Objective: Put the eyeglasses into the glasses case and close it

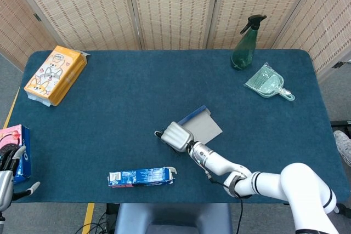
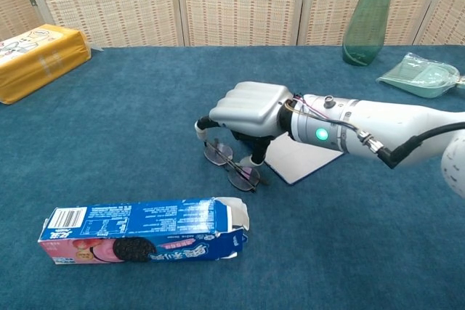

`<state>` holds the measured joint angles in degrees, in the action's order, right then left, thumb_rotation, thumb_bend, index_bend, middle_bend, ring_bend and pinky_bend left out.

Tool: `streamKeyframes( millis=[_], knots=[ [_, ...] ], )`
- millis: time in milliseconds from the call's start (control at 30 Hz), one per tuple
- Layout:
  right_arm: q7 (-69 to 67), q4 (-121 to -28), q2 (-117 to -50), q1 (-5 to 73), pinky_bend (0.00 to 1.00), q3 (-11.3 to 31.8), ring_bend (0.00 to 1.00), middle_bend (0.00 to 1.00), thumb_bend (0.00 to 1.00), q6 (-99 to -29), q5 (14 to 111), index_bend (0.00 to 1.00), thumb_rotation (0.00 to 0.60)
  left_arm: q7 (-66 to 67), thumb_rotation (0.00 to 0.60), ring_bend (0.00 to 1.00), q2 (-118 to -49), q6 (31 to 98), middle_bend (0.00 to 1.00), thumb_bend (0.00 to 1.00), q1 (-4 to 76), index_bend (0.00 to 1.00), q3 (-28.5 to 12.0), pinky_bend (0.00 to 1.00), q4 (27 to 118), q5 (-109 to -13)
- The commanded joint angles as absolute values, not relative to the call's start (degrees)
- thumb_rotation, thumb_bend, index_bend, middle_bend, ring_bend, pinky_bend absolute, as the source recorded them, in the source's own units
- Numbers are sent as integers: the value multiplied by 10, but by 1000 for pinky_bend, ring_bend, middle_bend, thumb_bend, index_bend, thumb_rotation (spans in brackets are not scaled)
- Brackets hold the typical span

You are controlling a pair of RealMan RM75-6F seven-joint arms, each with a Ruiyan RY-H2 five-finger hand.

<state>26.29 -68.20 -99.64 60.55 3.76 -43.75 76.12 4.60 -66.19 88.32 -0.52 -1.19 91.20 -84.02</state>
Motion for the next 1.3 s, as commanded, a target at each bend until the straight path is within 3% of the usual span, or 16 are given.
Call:
streamKeyframes(
  millis=[33,733,867,1300],
  knots=[
    [266,-675,-999,604,1000,36,1000,974,279,-437,764,219,600,44,600,106,-662,884,136,163,-7,92,-12,278,910,-839],
    [266,-644,-1066,612,1000,56,1000,979,306,-442,789,234,600,39,600,106,-662,884,136,163,-9,92,-11,278,907,-842],
    [274,-645,-1059,612,1000,60,1000,979,317,-430,778,288,600,37,600,106,-661,886,136,163,-11,92,-11,278,907,-841],
    [269,-638,-1055,609,1000,57,1000,979,345,-412,772,322,600,41,600,106,-662,882,136,163,-8,92,-12,278,908,-842]
  ],
)
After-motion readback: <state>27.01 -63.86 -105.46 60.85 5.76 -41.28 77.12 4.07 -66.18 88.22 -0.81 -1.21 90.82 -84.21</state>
